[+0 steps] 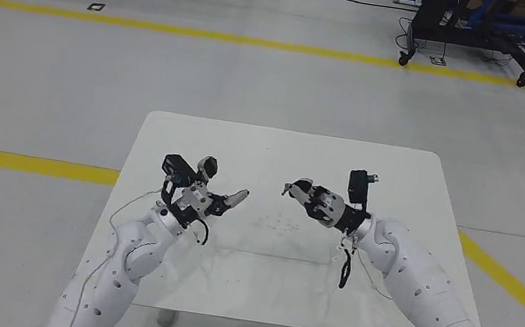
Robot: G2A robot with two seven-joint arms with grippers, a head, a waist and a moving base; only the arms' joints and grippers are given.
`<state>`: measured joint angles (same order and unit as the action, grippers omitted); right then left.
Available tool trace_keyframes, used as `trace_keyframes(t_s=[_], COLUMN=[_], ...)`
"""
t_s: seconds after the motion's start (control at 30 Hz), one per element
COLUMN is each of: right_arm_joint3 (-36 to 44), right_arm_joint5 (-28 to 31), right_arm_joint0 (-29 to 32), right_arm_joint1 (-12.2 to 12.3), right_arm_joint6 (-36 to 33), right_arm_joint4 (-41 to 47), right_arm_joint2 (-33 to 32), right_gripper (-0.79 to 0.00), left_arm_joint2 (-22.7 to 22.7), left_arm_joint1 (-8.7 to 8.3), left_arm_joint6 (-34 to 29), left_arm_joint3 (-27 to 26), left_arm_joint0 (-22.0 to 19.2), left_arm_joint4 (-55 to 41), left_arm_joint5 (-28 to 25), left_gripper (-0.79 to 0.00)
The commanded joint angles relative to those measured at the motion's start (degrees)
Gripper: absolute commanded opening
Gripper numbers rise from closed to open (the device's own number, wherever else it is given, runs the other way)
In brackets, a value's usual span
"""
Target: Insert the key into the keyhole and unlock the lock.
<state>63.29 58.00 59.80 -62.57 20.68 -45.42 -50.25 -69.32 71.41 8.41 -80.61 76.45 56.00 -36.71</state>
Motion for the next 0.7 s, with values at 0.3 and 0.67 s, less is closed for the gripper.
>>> trace_keyframes(t_s=[0.3,0.67], right_arm_joint3=[1.18,-3.28], right_arm_joint5=[0.0,0.0], right_arm_joint0=[-2.07,-5.82], right_arm_joint1=[-1.88,-4.27], right_arm_joint6=[-12.44,-25.07], right_arm_joint4=[25.49,43.75], right_arm_joint2=[5.93,10.41], right_gripper=[-0.785,-0.785], left_arm_joint2=[8.36,7.7], left_arm_joint1=[-1.11,-2.94], left_arm_joint6=[-32.65,-49.32], left_arm_joint3=[11.63,12.59], left_arm_joint0=[-9.91,-11.37], left_arm_joint4=[-57.52,-72.71], left_arm_joint5=[-21.29,-21.29], left_gripper=[-0.022,-0.366])
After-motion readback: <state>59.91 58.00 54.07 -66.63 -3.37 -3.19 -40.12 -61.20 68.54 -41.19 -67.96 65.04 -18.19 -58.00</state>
